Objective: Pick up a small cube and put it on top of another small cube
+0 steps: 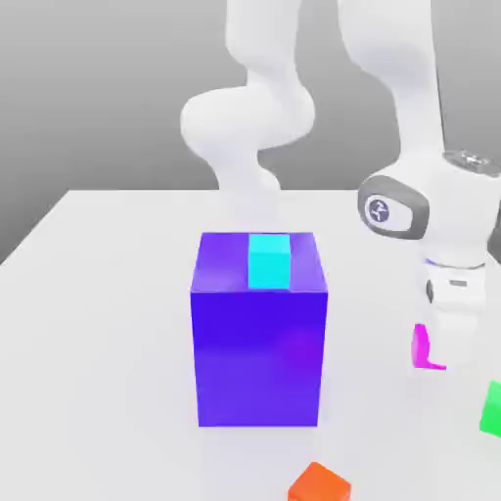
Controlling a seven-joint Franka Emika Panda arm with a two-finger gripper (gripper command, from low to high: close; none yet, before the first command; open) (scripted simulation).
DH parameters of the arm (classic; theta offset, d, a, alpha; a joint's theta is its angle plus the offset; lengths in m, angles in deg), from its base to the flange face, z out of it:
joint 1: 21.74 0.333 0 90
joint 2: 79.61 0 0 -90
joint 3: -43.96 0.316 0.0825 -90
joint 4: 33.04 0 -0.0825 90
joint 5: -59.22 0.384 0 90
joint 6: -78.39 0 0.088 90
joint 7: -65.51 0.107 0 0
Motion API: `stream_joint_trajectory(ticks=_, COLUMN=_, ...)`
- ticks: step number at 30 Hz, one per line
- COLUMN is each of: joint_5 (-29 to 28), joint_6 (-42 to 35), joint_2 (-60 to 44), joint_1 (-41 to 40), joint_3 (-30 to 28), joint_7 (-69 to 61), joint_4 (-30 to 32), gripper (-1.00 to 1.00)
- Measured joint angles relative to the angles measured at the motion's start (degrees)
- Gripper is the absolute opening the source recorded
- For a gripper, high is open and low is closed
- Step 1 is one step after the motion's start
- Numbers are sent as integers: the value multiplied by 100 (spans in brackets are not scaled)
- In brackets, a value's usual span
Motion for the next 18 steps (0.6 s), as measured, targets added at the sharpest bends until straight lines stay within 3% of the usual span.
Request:
stream_joint_trajectory(ticks=10, joint_5=78, joint_6=-1476, joint_2=-462, joint_1=59, joint_3=-111, joint_7=1060, joint_4=-1933, gripper=-100)
stream_joint_trajectory(ticks=14, joint_5=-70, joint_6=-1026, joint_2=-1145, joint_1=146, joint_3=-239, joint_7=1281, joint_4=-2169, gripper=-100)
stream_joint_trajectory(ticks=15, joint_5=-114, joint_6=-866, joint_2=-1323, joint_1=172, joint_3=-272, joint_7=1316, joint_4=-2185, gripper=100)
stream_joint_trajectory(ticks=18, joint_5=-114, joint_6=-866, joint_2=-1323, joint_1=172, joint_3=-272, joint_7=1316, joint_4=-2185, gripper=100)
